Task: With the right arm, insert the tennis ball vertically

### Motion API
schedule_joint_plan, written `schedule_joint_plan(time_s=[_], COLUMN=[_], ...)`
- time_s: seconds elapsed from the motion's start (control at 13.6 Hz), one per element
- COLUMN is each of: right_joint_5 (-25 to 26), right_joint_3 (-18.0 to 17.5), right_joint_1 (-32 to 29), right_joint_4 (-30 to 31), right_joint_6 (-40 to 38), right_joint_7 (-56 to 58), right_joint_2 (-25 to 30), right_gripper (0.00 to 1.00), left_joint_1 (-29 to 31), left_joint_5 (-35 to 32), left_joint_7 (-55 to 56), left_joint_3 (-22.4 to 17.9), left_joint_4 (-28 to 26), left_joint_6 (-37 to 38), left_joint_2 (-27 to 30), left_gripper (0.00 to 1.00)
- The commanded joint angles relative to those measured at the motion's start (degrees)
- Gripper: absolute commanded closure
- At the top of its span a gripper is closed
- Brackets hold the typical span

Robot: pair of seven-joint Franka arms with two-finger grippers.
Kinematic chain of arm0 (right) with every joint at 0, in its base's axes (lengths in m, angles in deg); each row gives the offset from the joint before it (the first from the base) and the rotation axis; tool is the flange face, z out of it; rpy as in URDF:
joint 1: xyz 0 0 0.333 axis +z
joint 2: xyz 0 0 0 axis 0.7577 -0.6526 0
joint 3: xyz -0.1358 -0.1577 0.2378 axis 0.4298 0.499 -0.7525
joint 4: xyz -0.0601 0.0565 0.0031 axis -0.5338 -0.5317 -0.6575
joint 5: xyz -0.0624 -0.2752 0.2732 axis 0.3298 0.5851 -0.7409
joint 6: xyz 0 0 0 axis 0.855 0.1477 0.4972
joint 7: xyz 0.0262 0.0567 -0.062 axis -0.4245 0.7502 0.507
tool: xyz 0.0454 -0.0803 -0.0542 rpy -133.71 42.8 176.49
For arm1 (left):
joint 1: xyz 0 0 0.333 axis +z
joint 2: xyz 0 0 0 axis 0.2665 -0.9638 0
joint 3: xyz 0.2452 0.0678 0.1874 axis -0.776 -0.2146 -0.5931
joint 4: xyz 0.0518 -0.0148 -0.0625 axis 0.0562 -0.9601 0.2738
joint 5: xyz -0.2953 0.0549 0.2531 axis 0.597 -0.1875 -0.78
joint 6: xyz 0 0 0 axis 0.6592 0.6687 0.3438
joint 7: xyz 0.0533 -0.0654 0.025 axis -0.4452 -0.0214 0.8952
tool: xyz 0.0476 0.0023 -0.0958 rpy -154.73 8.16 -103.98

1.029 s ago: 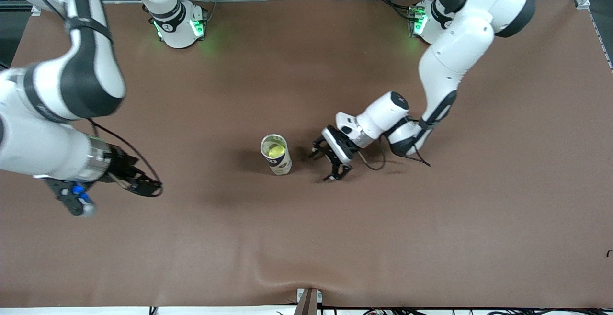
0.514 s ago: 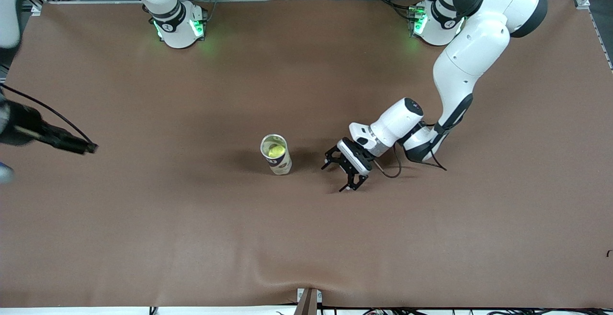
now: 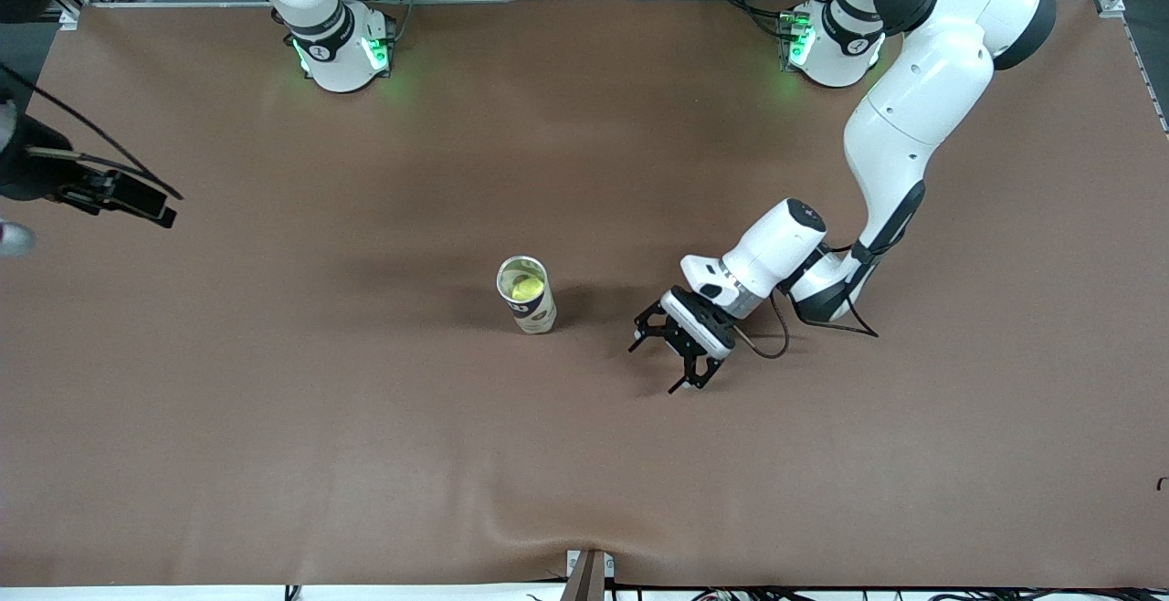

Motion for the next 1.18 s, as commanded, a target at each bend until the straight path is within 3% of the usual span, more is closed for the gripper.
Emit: schedule_joint_plan(time_s=[0.0, 0.22, 0.29, 0.37, 0.51, 0.59, 0.73, 0.88, 1.1], right_joint_5=[1.6, 2.6, 5.4, 5.8, 0.8, -1.1, -1.1, -0.8, -0.7], right_joint_3=[0.6, 0.5, 0.3, 0.5, 0.9, 2.8, 5.0, 4.9, 4.7], right_joint_1=[-0.5, 0.0, 0.7, 1.0, 0.8, 0.7, 0.8, 1.2, 1.4], right_joint_4=[6.5, -4.1, -5.5, -5.9, -5.9, -5.9, -5.4, -5.2, -5.1], right_joint_6=[3.4, -3.8, -5.5, -6.2, -8.3, -7.8, -7.6, -8.2, -8.2], right_joint_7=[5.0, 5.2, 4.9, 5.1, 5.9, 6.3, 12.5, 14.2, 14.0], right_joint_2=[5.5, 1.1, 0.8, 0.9, 1.2, 1.4, 1.9, 2.0, 2.2], right_gripper=[0.00, 0.00, 0.00, 0.00, 0.00, 0.00, 0.00, 0.00, 0.00], left_joint_1=[0.1, -1.2, -1.6, -1.7, -1.4, -1.3, -1.1, -0.2, 1.0], left_joint_5=[0.3, 7.7, 9.1, 10.9, 14.3, 14.9, 15.0, 15.9, 16.8], left_joint_7=[3.5, 3.6, 3.6, 3.6, 3.6, 3.6, 3.0, 3.1, 3.0], left_joint_3=[1.8, 3.3, 3.3, 3.4, 3.5, 3.7, 4.8, 7.1, 7.4], left_joint_4=[4.5, 12.4, 14.5, 15.7, 16.8, 17.7, 21.1, 22.1, 23.0], left_joint_6=[8.7, 21.2, 24.8, 26.8, 30.3, 33.7, 40.9, 46.3, 55.6], left_joint_2=[1.6, 1.2, 1.1, 1.1, 1.5, 1.6, 1.7, 2.1, 6.6], left_gripper=[0.00, 0.00, 0.00, 0.00, 0.00, 0.00, 0.00, 0.00, 0.00])
